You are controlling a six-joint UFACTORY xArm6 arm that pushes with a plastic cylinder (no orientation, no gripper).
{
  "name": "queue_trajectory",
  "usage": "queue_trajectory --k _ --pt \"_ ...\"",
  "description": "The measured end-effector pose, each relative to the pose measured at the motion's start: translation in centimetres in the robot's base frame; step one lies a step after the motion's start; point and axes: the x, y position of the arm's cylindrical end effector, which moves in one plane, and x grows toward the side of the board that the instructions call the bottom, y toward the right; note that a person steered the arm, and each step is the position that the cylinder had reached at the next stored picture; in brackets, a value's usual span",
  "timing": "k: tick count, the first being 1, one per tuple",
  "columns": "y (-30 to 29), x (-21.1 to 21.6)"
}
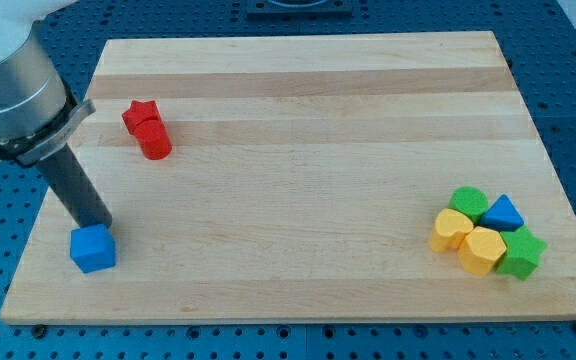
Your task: Push the red star into the blue cube
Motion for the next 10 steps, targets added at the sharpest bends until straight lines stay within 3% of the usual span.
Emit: queue_trajectory --k 1,6,8,10 --pt "0.0 0.5" --pt "9.6 -12.2" --pt "9.6 -17.2" --pt "8.3 -17.4"
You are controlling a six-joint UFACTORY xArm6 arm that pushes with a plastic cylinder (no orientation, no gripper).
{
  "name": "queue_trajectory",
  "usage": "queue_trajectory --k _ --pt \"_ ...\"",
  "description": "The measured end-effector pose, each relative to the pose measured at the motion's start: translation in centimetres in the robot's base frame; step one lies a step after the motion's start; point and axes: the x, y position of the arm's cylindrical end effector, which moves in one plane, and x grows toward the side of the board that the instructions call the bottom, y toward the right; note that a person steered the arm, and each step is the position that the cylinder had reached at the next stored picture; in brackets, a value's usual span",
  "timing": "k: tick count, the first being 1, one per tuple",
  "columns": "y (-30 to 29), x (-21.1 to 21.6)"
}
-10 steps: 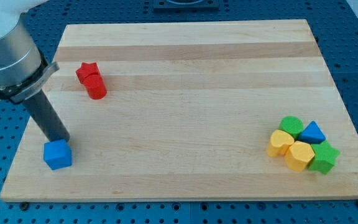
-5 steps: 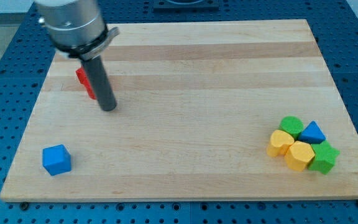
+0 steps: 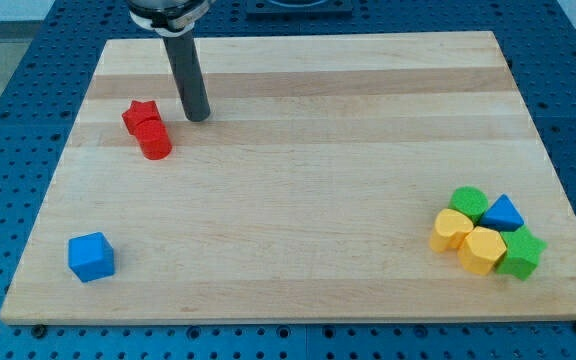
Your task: Push the red star into the blue cube
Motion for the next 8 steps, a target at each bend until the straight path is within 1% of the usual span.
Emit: queue_trajectory --k 3,4,6,8 --pt "-3.2 -2.8" --pt "-5.1 -2.8" --pt "-6.0 -1.8" --pt "-6.3 1.0"
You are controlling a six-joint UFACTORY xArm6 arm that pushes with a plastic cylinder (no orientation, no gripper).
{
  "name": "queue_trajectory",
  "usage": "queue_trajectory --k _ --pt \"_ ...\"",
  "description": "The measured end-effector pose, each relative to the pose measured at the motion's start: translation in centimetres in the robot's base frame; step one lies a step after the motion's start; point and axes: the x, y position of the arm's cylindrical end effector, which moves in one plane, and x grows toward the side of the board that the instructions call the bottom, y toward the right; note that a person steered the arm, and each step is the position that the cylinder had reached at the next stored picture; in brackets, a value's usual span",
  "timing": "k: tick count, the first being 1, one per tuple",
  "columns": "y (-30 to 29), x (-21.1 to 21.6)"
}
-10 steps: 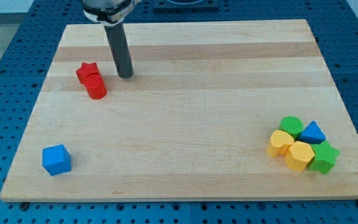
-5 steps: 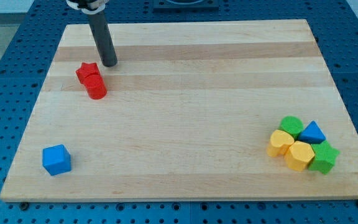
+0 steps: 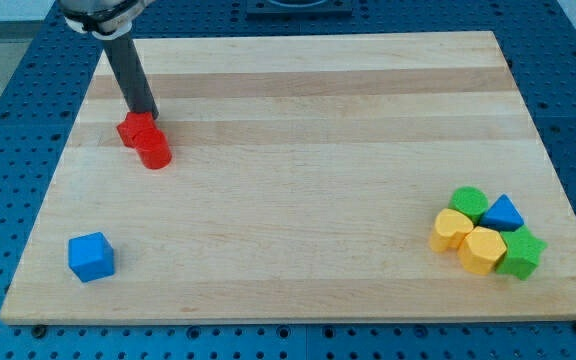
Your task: Push the red star into the blue cube
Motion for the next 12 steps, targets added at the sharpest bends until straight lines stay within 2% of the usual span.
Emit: queue_trajectory --k 4,7,12 --pt "-0.6 9.4" --pt "-0.5 10.5" --pt "0.0 14.9"
